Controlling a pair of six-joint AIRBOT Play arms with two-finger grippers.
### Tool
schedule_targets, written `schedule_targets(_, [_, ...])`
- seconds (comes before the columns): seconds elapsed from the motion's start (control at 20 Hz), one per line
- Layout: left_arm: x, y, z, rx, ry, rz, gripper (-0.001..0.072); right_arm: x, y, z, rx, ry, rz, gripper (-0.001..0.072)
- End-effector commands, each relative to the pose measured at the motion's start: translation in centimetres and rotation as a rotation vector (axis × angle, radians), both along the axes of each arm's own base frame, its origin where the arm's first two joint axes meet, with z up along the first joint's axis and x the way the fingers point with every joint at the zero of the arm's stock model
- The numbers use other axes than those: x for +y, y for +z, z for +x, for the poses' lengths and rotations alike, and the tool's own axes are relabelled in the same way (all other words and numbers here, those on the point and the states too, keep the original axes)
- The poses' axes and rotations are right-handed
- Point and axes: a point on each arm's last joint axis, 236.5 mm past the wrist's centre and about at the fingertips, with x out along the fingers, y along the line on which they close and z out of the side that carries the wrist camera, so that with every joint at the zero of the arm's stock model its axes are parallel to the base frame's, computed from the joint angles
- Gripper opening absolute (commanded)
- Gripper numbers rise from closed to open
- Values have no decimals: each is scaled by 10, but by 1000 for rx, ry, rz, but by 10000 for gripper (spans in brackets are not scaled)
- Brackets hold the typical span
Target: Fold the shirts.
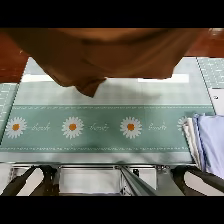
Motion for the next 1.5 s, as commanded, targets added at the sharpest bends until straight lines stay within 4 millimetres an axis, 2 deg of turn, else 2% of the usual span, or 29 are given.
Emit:
schedule_targets(0.0, [50,83,-46,-83,388,254,18,-22,82,-95,-215,-142,-99,25])
schedule_targets(0.05, [60,104,-71,-123,484,328,18,-24,89,-116,-238,-169,-118,25])
schedule_targets(0.15, [67,135,-123,-198,626,453,18,-29,97,-159,-270,-232,-141,25])
schedule_targets(0.3, [65,154,-192,-258,768,539,18,-35,91,-208,-279,-300,-161,25])
schedule_targets(0.4, [52,157,-228,-300,769,560,18,-34,84,-227,-281,-308,-168,25])
schedule_targets(0.5, [47,153,-254,-318,746,558,18,-31,75,-239,-253,-295,-173,25])
schedule_targets(0.6, [54,130,-258,-242,727,562,18,-26,64,-240,-208,-257,-177,25])
schedule_targets(0.7, [59,91,-232,-110,673,561,18,-26,45,-229,-118,-233,-185,25])
schedule_targets(0.8, [55,43,-188,28,583,542,18,-22,21,-204,-24,-195,-172,25])
schedule_targets(0.85, [49,17,-165,94,524,526,18,-18,1,-188,46,-162,-162,25])
schedule_targets(1.0, [34,-58,-95,250,375,451,18,-6,-88,-130,305,-43,-127,25])
schedule_targets(1.2, [41,-152,-1,434,309,355,18,-11,-203,-34,502,-25,-46,25])
schedule_targets(1.35, [52,-219,62,559,299,301,19,-17,-275,40,576,-49,23,25])
schedule_targets(1.45, [53,-262,101,607,298,251,19,-18,-314,85,594,-74,86,25])
